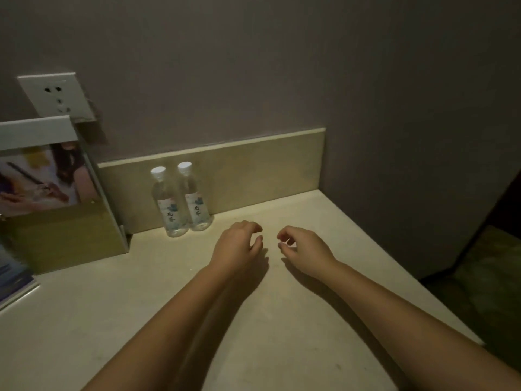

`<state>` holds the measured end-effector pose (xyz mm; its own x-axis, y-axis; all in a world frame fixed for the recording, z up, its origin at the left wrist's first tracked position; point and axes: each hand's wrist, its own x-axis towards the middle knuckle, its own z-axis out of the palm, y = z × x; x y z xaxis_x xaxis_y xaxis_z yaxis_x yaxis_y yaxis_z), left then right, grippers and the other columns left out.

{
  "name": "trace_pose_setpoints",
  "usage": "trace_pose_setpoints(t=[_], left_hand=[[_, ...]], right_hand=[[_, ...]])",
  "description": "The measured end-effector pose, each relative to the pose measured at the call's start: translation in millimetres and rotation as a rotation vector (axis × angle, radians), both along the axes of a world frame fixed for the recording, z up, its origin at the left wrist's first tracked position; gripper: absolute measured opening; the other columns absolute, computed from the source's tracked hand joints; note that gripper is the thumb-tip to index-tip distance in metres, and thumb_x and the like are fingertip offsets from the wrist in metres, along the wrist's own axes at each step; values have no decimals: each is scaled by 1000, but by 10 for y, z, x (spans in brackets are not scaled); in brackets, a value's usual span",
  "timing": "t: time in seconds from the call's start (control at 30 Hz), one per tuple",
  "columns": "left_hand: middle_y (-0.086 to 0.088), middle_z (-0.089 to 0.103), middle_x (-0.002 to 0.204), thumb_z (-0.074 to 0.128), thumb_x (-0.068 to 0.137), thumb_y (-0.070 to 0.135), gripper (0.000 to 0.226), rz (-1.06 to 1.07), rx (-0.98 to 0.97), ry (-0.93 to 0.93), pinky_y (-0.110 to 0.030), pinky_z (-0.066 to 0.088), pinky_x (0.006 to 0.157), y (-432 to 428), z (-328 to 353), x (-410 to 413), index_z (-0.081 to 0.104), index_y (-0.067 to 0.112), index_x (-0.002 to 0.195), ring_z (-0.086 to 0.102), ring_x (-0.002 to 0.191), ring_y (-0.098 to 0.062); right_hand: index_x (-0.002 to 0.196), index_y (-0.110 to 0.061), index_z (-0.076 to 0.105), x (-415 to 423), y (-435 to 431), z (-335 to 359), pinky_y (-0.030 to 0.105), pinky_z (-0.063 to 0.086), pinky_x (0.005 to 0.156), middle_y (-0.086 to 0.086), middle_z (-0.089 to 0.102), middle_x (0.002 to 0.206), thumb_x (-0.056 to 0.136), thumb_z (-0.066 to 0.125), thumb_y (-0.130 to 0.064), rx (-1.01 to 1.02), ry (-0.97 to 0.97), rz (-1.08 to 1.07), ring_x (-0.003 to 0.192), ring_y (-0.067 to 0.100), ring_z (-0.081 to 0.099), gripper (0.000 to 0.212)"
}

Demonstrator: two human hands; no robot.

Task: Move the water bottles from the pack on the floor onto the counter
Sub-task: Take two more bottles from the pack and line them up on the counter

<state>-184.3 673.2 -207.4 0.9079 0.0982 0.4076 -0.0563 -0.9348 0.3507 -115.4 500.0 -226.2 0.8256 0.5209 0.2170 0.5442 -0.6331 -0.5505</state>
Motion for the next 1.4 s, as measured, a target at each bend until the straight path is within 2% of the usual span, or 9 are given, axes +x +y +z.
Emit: trace_pose_setpoints(t=[0.27,0.37,0.47,0.63,0.73,0.93,1.07,1.27,1.4], left_hand=[[2,65,110,51,93,28,25,-162,-85,-40,-23,42,77,-1789,135,480,62,17,112,59,98,-13],[-1,67,102,55,90,25,22,-195,-143,-40,-29,46,77,-2575,117,609,64,15,107,61,93,-18],[-3,66,103,57,90,24,23,-226,-180,-4,-30,49,80,-3314,91,716,64,14,109,62,93,-19],[-2,65,106,56,92,22,23,-282,-237,38,-34,51,85,-4251,39,849,63,15,112,61,96,-15],[-2,65,105,56,91,23,23,-306,-226,68,-34,52,84,-4605,-9,972,63,15,111,61,95,-15],[-3,65,107,56,90,23,24,-294,-225,147,-28,46,78,-5156,-296,1482,63,14,111,60,98,-17],[-3,65,109,56,90,24,24,-289,-277,179,-25,43,76,-5444,-544,2094,63,15,111,60,99,-17],[-2,67,107,56,89,21,23,-240,-415,237,-25,46,76,-5713,-932,3052,64,15,109,62,95,-16],[-1,65,106,56,90,21,22,-220,-425,258,-21,41,73,-5683,-1044,3610,64,15,110,57,87,-8]], right_hand=[[102,-22,63,162,-2111,247,23,48,72,-9,65,94,90,60,-26,90,-22,-209,84,7,59,13],[99,-18,64,203,-2998,230,20,46,71,-7,65,89,89,62,-22,115,-9,-248,81,8,60,11],[97,-22,63,249,-3794,205,11,43,65,-11,63,86,89,63,-21,102,6,-264,78,3,59,8],[91,-28,60,356,-4726,183,7,38,60,-15,61,79,89,63,-23,90,-16,-301,72,-1,57,6],[92,-27,60,464,-5054,135,9,40,60,-13,62,80,89,63,-23,71,-10,-308,72,-1,57,6],[96,-25,61,832,-5408,-102,25,52,71,-13,62,82,88,64,-22,67,34,-322,77,5,61,9],[100,-22,62,1292,-5611,-242,25,53,71,-14,61,82,88,64,-22,18,51,-327,77,4,60,13],[104,-16,63,2264,-5939,-344,29,54,75,-6,63,85,88,63,-17,-36,112,-358,78,9,61,16],[103,-14,64,2844,-5978,-424,30,53,74,-4,64,86,88,62,-16,-32,126,-353,77,12,62,15]])
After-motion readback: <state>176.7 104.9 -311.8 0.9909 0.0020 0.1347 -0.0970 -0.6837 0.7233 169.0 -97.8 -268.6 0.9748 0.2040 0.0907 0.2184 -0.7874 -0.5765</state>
